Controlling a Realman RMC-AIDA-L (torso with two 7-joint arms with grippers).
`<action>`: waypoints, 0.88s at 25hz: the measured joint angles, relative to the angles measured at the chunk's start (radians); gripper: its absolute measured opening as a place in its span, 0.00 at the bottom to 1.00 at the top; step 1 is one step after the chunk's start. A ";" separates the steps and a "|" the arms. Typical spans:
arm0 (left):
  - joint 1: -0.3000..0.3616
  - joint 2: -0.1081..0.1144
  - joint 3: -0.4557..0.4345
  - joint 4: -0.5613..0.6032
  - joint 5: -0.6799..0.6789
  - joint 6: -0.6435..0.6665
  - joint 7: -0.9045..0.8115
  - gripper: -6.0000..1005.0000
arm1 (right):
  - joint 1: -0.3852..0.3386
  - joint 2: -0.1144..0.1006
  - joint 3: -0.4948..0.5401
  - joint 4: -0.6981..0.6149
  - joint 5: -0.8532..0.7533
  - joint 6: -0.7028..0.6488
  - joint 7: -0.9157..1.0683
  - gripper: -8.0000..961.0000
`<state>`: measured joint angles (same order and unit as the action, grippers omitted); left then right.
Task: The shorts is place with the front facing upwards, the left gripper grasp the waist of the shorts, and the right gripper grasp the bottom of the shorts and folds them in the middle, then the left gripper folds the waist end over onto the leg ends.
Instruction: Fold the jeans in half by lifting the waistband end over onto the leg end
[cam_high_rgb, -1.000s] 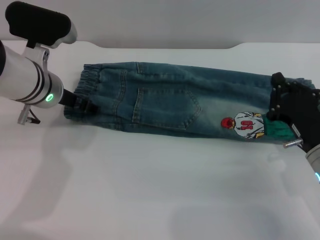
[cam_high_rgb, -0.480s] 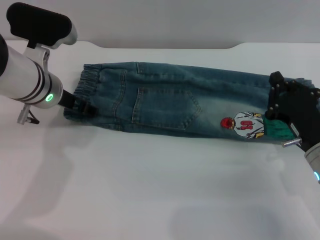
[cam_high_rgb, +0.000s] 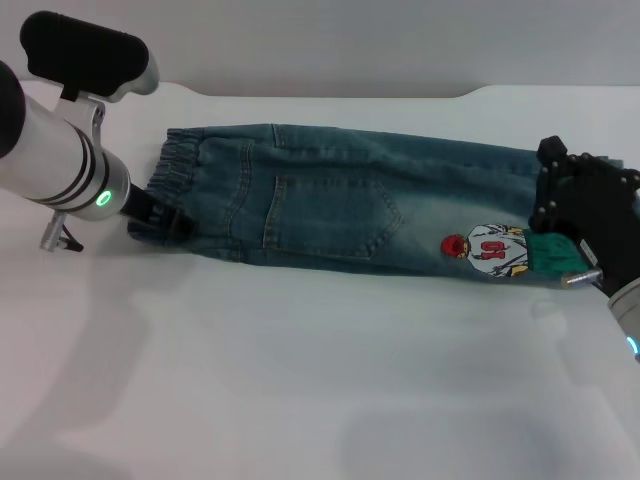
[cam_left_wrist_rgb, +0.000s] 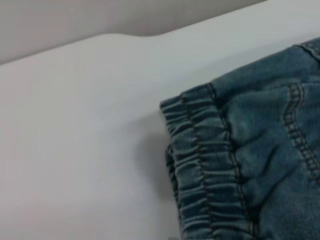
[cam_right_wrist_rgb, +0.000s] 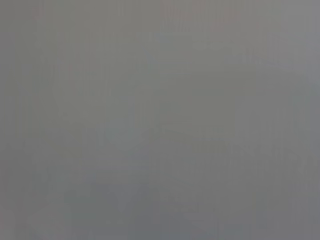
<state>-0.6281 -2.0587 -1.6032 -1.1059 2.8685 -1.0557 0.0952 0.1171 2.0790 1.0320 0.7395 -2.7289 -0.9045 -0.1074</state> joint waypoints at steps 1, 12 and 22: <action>-0.005 -0.001 0.000 0.013 -0.001 0.004 0.000 0.84 | -0.001 0.000 0.001 0.003 0.000 0.003 0.000 0.01; -0.038 -0.003 -0.002 0.100 -0.014 0.035 0.027 0.56 | -0.010 -0.005 0.007 0.021 -0.002 0.020 0.000 0.01; 0.058 -0.006 0.001 -0.065 -0.017 0.023 0.017 0.48 | -0.024 -0.005 0.006 0.031 0.000 0.027 0.000 0.01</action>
<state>-0.5705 -2.0648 -1.6026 -1.1708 2.8517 -1.0324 0.1119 0.0935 2.0739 1.0385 0.7701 -2.7293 -0.8770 -0.1074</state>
